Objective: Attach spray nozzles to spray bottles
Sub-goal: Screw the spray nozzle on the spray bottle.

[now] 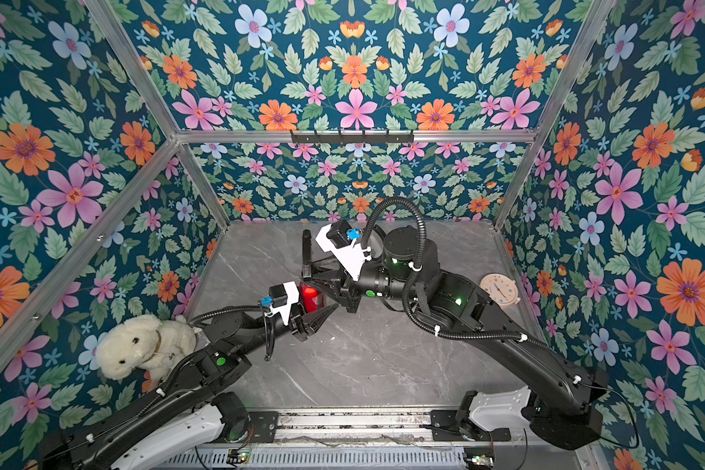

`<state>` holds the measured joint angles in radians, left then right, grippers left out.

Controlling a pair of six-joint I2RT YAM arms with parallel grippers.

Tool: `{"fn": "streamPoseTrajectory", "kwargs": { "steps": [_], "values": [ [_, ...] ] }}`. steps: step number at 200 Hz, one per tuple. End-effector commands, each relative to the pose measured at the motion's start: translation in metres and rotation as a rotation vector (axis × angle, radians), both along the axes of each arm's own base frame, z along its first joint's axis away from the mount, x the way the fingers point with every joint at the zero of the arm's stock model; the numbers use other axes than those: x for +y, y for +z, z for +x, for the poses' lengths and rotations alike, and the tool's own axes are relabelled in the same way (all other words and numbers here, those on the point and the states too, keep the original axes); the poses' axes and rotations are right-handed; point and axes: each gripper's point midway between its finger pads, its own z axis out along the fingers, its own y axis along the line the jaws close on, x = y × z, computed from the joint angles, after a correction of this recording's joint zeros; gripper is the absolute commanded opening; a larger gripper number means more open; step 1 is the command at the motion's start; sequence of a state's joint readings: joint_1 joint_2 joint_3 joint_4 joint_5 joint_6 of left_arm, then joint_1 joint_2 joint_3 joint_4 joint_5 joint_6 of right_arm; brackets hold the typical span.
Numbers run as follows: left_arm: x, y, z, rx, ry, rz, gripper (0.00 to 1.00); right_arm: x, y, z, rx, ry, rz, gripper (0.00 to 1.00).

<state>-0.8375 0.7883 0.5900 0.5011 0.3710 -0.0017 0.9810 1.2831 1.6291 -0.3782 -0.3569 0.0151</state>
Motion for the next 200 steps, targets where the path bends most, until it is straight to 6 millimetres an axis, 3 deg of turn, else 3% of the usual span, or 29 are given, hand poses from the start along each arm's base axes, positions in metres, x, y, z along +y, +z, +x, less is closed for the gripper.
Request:
{"fn": "streamPoseTrajectory", "kwargs": {
  "steps": [1,36,71,141,173,200],
  "values": [
    [0.007,0.022,0.006,-0.013,0.046,-0.074,0.00,0.001,-0.017,-0.001,0.016,-0.001,-0.075,0.24],
    [0.013,0.026,0.012,-0.020,0.091,-0.096,0.00,0.005,-0.034,0.007,0.033,-0.093,-0.107,0.24],
    [0.017,0.029,0.022,-0.023,0.156,-0.105,0.00,0.023,-0.063,0.011,0.042,-0.251,-0.162,0.24],
    [0.025,0.028,0.036,-0.006,0.248,-0.095,0.00,0.021,-0.093,0.030,0.141,-0.534,-0.238,0.25],
    [0.025,0.026,0.039,0.001,0.260,-0.094,0.00,0.036,-0.090,0.025,0.098,-0.533,-0.183,0.33],
    [0.023,0.024,0.037,0.006,0.247,-0.088,0.00,0.035,-0.067,0.016,0.045,-0.477,-0.126,0.41]
  ]
}}
